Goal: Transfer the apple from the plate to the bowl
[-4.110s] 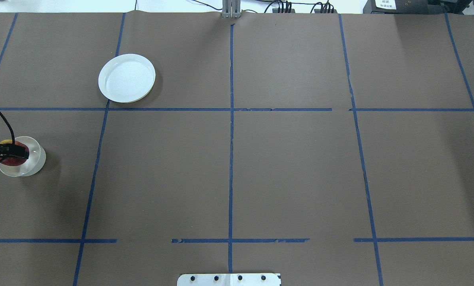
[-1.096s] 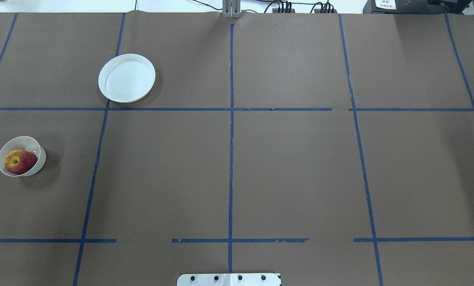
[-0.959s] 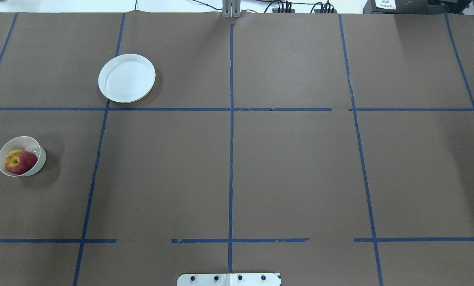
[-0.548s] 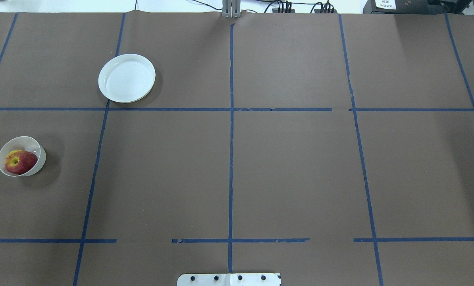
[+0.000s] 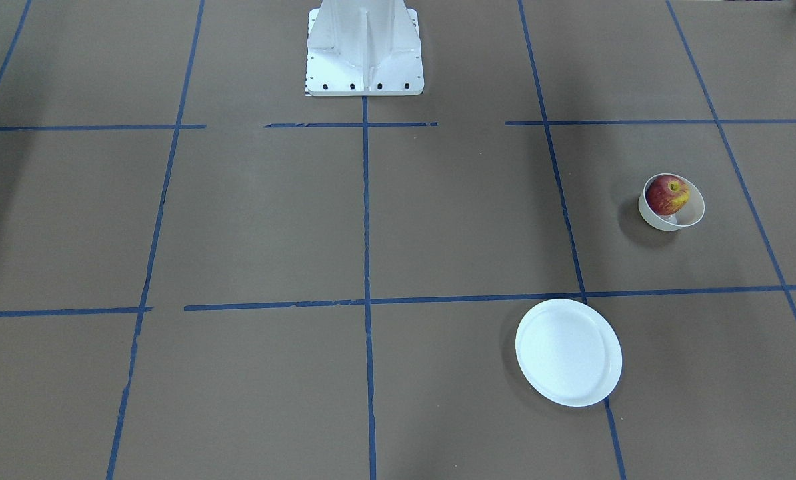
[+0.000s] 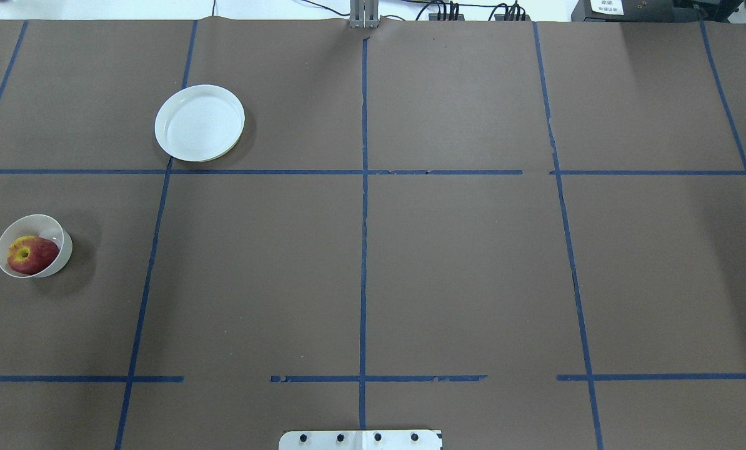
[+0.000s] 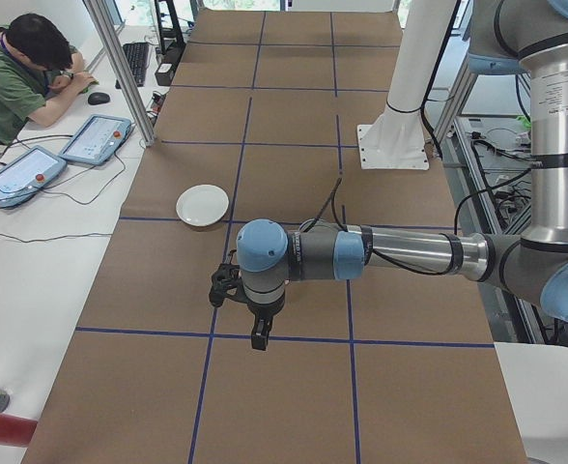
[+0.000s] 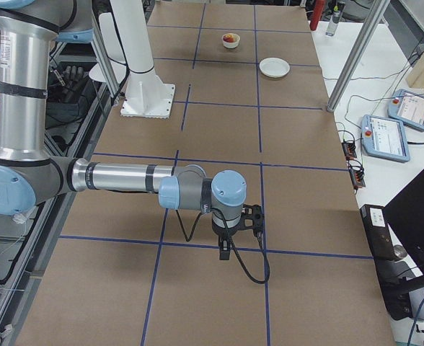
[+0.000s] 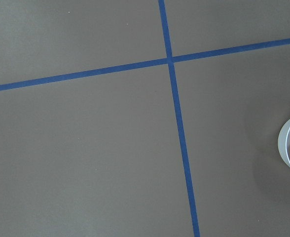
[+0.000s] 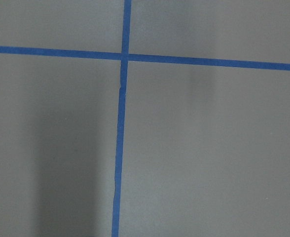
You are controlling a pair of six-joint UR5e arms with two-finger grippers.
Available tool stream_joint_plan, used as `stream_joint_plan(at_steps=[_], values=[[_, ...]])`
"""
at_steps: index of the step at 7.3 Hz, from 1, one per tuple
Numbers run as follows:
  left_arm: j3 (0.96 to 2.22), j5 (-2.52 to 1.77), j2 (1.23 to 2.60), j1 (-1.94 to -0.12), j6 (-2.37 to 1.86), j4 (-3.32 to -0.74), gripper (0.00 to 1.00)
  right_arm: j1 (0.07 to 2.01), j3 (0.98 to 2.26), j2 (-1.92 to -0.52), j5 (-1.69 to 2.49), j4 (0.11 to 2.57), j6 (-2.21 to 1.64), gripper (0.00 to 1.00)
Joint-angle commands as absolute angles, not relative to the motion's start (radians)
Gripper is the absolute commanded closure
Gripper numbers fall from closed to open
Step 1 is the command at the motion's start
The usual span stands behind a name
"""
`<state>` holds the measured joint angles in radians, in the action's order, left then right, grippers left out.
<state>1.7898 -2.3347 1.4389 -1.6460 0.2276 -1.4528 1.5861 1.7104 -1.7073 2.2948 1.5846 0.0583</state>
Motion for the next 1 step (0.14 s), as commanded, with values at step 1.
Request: stream_joint_plan(at_steps=[1], values=[[1.79,-2.335,1.439,-1.646,0.226,-1.453,0.0,1.586,1.71,-1.707,2.295,1.585,0.058,0.0]])
